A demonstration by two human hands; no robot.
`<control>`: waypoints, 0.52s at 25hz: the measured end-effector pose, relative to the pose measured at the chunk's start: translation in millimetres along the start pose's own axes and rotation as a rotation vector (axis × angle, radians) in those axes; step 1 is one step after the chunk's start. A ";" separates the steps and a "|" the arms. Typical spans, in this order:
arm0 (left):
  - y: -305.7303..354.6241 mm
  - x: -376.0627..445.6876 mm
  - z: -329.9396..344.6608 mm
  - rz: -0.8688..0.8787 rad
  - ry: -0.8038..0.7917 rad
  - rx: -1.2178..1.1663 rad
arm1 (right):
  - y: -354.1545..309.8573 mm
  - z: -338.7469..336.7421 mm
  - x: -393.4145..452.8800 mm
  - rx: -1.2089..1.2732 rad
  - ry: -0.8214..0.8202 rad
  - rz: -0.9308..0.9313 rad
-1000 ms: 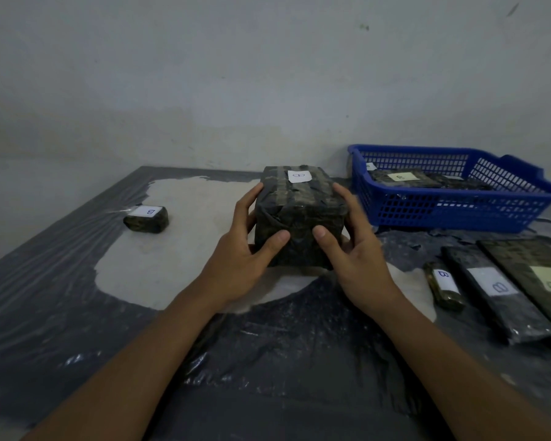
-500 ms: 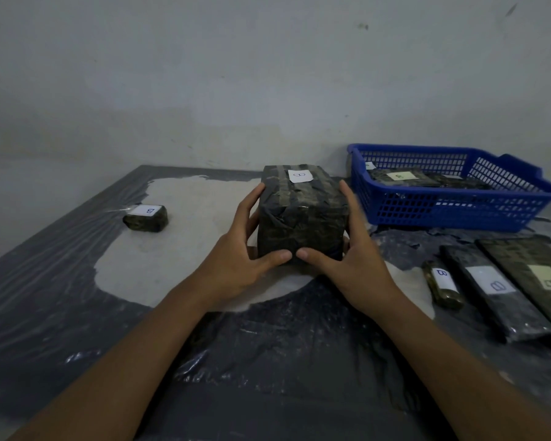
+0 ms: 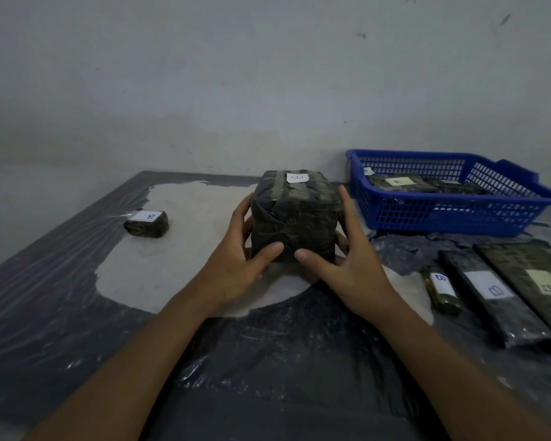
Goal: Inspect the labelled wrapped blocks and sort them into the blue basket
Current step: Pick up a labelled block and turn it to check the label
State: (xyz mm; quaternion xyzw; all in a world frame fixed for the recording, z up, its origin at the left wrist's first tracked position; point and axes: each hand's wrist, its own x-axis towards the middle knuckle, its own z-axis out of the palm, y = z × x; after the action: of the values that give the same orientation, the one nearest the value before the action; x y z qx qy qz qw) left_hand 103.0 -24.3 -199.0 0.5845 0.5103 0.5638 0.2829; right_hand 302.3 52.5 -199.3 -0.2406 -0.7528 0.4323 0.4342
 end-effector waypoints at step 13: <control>2.7 15.0 -25.9 -0.227 0.505 -0.642 | 20.7 -17.4 17.9 0.241 0.361 0.328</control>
State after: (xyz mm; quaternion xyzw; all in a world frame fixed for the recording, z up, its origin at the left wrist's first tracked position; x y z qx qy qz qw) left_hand 76.9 -17.8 -185.7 0.2503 0.4231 0.7848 0.3773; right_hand 308.0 83.9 -204.8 -0.3792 -0.5573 0.5334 0.5110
